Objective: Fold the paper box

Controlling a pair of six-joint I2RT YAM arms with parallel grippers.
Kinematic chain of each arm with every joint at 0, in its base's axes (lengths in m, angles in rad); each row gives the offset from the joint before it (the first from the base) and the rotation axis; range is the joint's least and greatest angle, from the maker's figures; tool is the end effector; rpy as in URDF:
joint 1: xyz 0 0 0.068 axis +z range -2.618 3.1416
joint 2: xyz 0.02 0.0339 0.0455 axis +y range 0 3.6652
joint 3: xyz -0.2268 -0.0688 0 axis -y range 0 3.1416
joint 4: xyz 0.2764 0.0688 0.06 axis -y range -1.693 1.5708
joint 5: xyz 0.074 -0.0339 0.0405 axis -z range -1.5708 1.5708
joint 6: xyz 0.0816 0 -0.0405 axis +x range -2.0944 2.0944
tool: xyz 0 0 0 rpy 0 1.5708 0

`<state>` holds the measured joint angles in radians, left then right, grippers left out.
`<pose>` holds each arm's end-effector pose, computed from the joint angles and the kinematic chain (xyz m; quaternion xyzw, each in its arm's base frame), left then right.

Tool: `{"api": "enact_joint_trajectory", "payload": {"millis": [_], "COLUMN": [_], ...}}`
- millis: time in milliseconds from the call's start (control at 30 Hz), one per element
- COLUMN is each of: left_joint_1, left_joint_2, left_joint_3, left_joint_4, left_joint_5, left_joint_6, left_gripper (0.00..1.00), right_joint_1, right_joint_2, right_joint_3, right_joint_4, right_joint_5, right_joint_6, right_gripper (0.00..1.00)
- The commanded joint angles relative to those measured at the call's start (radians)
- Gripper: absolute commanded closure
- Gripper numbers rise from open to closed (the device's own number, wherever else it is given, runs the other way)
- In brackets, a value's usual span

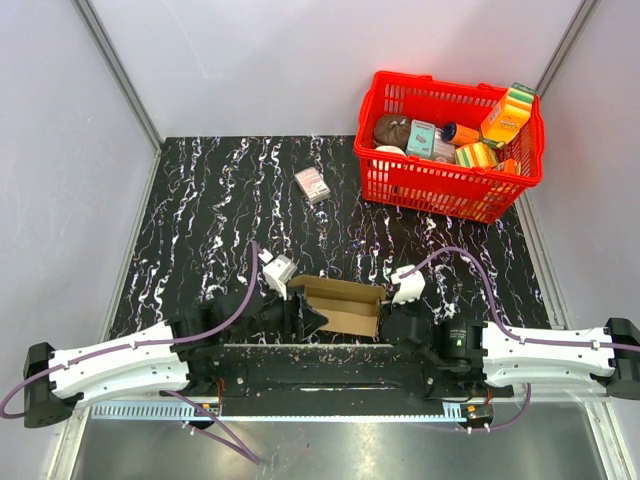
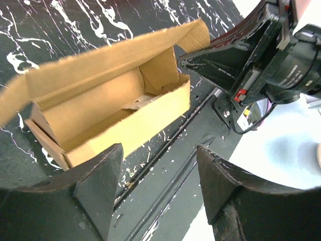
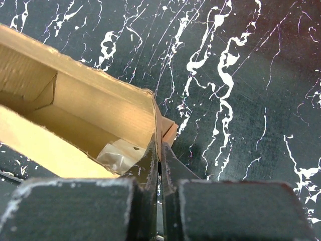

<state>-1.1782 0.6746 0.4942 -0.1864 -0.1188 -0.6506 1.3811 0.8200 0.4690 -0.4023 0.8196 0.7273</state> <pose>0.1123 -0.2460 0.2090 0.1821 0.8031 -0.4180 0.3837 0.1038 0.2245 0.1519 -0.1203 0.8479 0.1364 0.4980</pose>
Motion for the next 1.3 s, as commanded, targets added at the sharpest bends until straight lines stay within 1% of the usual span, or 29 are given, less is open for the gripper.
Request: {"api": "enact_joint_trajectory", "payload": {"millis": [0, 167, 200, 300, 500, 633, 667, 767, 900, 933, 1067, 1267], "left_joint_1": [-0.006, -0.008, -0.008, -0.009, -0.009, -0.009, -0.009, -0.008, -0.009, -0.009, -0.009, -0.009], "left_joint_2": [0.013, -0.026, -0.044, -0.082, -0.150, -0.187, -0.204, -0.236, -0.259, -0.262, -0.282, -0.302], "left_joint_3": [-0.020, -0.017, -0.014, 0.000, 0.000, -0.014, -0.016, -0.031, -0.039, -0.040, -0.037, -0.026], "left_joint_4": [0.057, 0.094, 0.100, 0.114, 0.105, 0.099, 0.094, 0.082, 0.065, 0.061, 0.033, 0.002], "left_joint_5": [0.070, 0.113, 0.146, 0.160, 0.131, 0.120, 0.095, 0.071, 0.059, 0.059, 0.051, 0.007], "left_joint_6": [0.017, 0.042, 0.046, 0.055, 0.057, 0.045, 0.045, 0.042, 0.039, 0.039, 0.040, 0.054], "left_gripper": [0.36, 0.36, 0.36, 0.35, 0.35, 0.35, 0.35, 0.35, 0.35, 0.35, 0.35, 0.35], "right_joint_1": [0.015, 0.033, 0.036, 0.056, 0.108, 0.157, 0.171, 0.203, 0.219, 0.220, 0.229, 0.283], "right_joint_2": [-0.013, -0.012, -0.013, -0.013, -0.012, 0.001, 0.002, 0.019, 0.051, 0.056, 0.079, 0.106], "right_joint_3": [0.040, 0.040, 0.037, 0.033, 0.033, 0.037, 0.039, 0.026, -0.012, -0.019, -0.020, 0.000], "right_joint_4": [0.005, -0.001, 0.002, 0.020, 0.080, 0.102, 0.105, 0.164, 0.343, 0.362, 0.378, 0.297], "right_joint_5": [0.036, 0.049, 0.050, 0.062, 0.101, 0.163, 0.179, 0.231, 0.265, 0.268, 0.262, 0.292], "right_joint_6": [0.011, 0.018, 0.017, -0.009, -0.098, -0.140, -0.149, -0.202, -0.340, -0.353, -0.356, -0.275], "right_gripper": [0.96, 0.96, 0.96, 0.96, 0.95, 0.94, 0.94, 0.94, 0.94, 0.94, 0.94, 0.94]}}
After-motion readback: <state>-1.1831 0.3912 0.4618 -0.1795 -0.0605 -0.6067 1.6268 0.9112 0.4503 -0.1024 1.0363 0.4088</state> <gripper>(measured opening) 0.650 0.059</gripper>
